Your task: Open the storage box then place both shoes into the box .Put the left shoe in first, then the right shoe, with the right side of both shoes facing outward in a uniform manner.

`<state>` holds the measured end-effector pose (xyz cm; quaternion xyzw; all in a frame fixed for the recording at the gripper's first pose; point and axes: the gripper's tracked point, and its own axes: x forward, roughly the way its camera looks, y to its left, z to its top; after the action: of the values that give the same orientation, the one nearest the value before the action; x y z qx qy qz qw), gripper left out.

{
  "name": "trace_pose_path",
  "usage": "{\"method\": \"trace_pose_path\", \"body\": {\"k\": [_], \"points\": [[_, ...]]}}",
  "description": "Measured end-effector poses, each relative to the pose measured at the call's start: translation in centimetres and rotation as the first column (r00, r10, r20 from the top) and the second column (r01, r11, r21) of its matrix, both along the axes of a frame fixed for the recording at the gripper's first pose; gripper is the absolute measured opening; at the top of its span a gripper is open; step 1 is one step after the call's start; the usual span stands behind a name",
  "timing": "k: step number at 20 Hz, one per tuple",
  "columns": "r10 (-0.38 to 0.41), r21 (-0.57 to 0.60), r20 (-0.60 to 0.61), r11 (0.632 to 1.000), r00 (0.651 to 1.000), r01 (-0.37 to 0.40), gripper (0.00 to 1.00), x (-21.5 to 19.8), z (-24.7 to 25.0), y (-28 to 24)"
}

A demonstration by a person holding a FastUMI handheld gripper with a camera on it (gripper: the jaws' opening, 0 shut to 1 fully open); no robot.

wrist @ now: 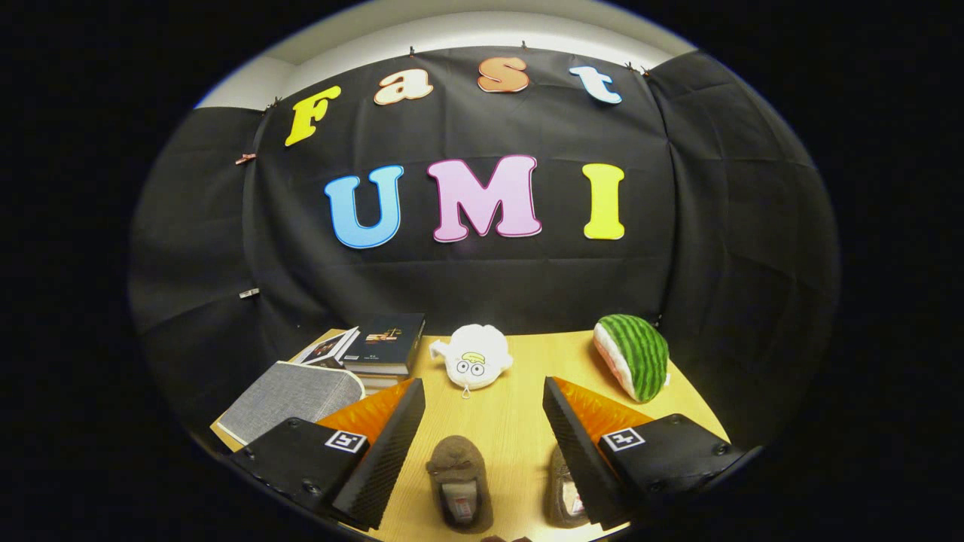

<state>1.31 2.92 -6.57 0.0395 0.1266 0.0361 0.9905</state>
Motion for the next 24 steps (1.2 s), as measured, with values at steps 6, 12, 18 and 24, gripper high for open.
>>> {"method": "trace_pose_path", "body": {"k": [6,12,18,24], "points": [[0.101,0.123,-0.104,0.989,0.989,-0.088,0.98,0.5,-2.5,3.6],[0.337,0.388,-0.263,0.895,0.904,-0.221,0.98,-0.4,-5.6,10.4],[0.628,0.622,-0.335,0.707,0.702,-0.336,0.98,-4.7,-9.9,18.1],[0.658,0.780,-0.397,0.609,0.640,-0.142,0.98,-4.3,-13.7,20.5]]}}
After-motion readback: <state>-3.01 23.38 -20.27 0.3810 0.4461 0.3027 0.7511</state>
